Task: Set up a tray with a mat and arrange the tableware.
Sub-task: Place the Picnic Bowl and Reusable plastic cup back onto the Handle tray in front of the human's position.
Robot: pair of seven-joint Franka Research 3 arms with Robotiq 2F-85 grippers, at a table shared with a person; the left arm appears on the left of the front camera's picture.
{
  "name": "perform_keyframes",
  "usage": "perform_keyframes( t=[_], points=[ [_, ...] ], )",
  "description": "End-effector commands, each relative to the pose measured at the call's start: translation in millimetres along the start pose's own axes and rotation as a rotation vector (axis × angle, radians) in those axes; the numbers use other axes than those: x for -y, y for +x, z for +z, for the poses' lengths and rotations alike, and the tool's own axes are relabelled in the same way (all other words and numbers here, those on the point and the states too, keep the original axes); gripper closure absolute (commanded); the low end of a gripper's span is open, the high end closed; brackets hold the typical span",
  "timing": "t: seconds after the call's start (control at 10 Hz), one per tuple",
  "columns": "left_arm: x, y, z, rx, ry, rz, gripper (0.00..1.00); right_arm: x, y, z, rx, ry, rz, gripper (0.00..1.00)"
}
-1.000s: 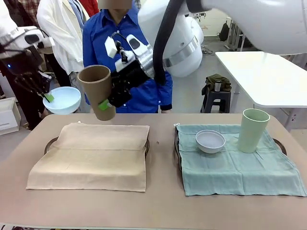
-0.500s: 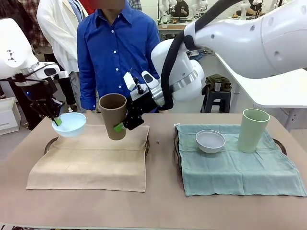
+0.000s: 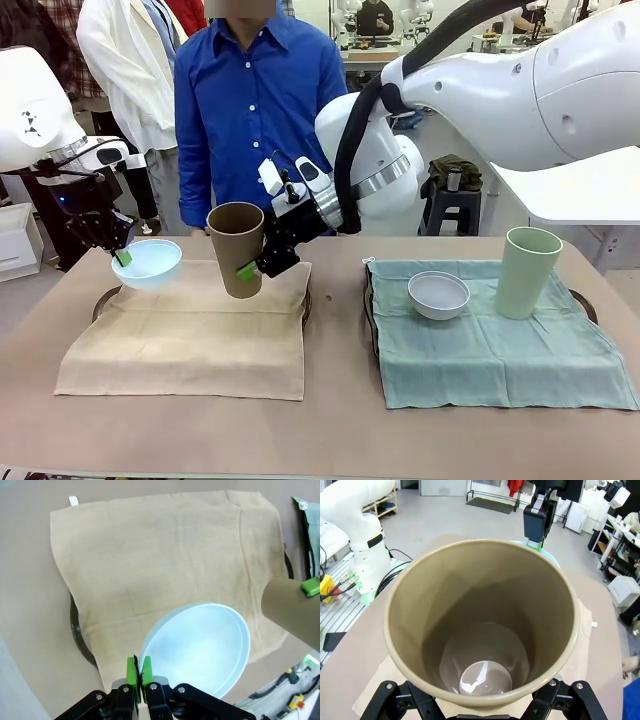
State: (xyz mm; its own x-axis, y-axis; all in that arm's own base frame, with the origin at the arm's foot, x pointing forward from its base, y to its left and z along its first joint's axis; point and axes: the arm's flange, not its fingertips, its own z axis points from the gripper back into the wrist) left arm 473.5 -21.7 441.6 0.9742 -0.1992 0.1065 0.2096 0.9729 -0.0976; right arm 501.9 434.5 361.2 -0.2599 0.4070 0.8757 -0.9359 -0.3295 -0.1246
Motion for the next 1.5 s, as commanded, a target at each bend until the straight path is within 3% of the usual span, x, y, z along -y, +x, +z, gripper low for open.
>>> perform_keyframes(
  t=[0.0,1.0,1.1,1.2,1.3,1.4],
  points=[
    [-3.4,3.3,-17.1,-0.010,-0.013,0.034,0.96,-0.3,-10.8,-1.7,0.008,0.009,-0.007,0.17],
    [-1.8,8.0,-79.4,0.003,-0.028,-0.011,0.96,8.7,-59.2,-36.5,-0.042,0.034,0.001,0.17],
    [-1.1,9.6,-83.7,-0.012,-0.025,-0.015,0.96,10.0,-63.9,-36.2,-0.052,0.030,-0.013,0.11],
    [-0.5,10.2,-86.8,-0.028,-0.019,-0.018,0.71,10.1,-65.8,-36.6,-0.059,0.026,-0.021,0.00],
    [-0.8,12.1,-90.1,-0.045,-0.020,-0.019,0.36,9.9,-66.2,-35.2,-0.067,0.022,-0.025,0.00],
    [0.0,11.3,-92.5,-0.055,-0.018,-0.017,0.11,8.4,-65.9,-34.4,-0.071,0.018,-0.028,0.00]
  ],
)
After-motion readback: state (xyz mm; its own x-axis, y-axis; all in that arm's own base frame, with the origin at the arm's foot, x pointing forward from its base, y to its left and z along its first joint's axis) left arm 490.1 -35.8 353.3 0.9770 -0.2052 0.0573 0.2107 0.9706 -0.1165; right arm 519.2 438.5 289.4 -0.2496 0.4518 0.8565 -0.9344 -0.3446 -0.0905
